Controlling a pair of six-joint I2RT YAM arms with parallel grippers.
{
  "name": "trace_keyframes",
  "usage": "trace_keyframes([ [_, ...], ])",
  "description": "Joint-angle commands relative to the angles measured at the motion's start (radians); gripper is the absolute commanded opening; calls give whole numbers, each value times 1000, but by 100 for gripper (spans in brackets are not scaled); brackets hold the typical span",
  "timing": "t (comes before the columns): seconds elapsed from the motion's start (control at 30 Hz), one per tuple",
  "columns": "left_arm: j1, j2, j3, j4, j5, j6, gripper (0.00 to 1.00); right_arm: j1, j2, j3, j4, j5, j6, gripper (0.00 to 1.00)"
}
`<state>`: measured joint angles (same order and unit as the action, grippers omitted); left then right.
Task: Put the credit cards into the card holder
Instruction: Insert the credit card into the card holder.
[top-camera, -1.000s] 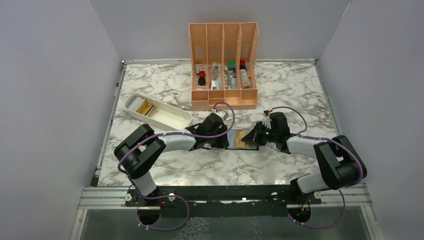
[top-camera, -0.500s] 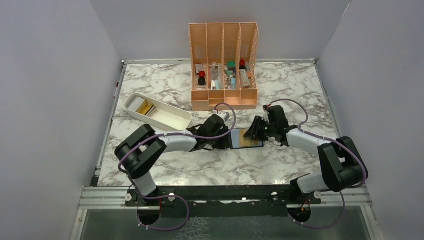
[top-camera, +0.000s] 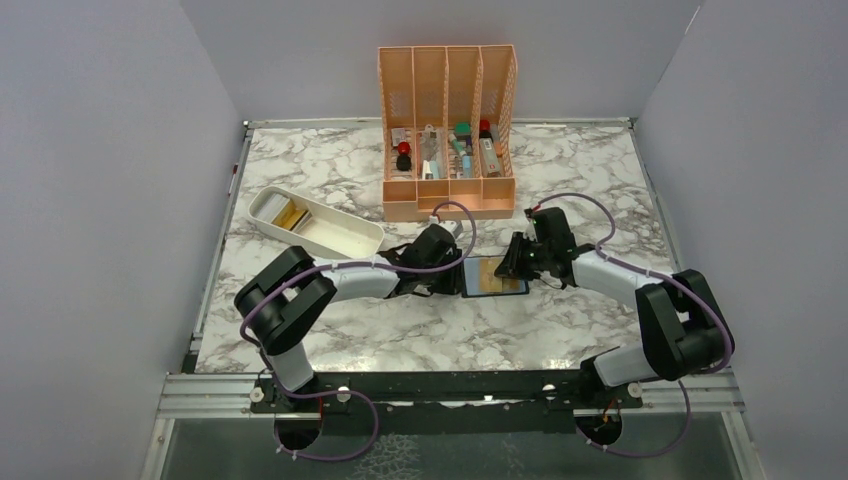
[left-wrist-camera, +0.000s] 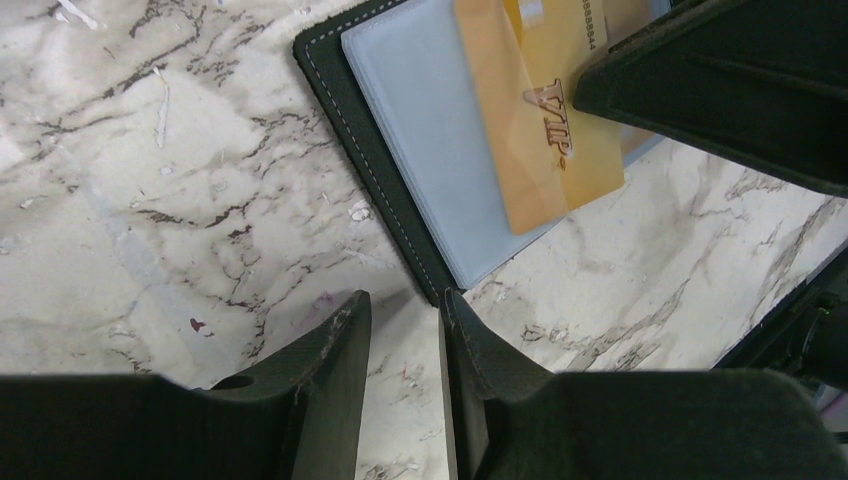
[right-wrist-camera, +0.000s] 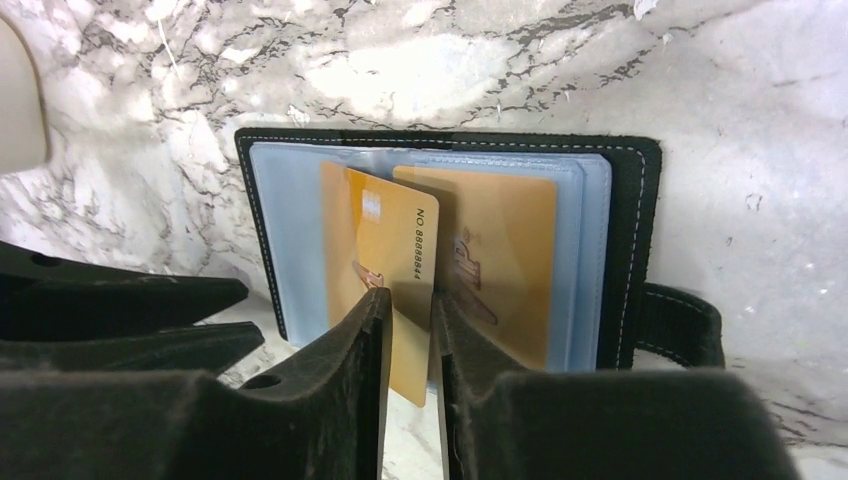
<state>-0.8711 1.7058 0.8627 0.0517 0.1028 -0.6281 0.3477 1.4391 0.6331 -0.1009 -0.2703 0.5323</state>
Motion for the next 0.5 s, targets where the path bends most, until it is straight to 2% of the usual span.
trace_keyframes([
  [0.0, 0, 45, 57, -2, -49, 15, 35, -1, 25, 22, -31, 18, -61, 20],
  [0.27, 2, 96, 73, 40, -45, 24, 32, 8, 56, 32, -20, -32, -105, 21],
  [0.47, 2, 94, 57, 46, -25, 11, 31, 40, 67, 39, 23, -105, -97, 31],
])
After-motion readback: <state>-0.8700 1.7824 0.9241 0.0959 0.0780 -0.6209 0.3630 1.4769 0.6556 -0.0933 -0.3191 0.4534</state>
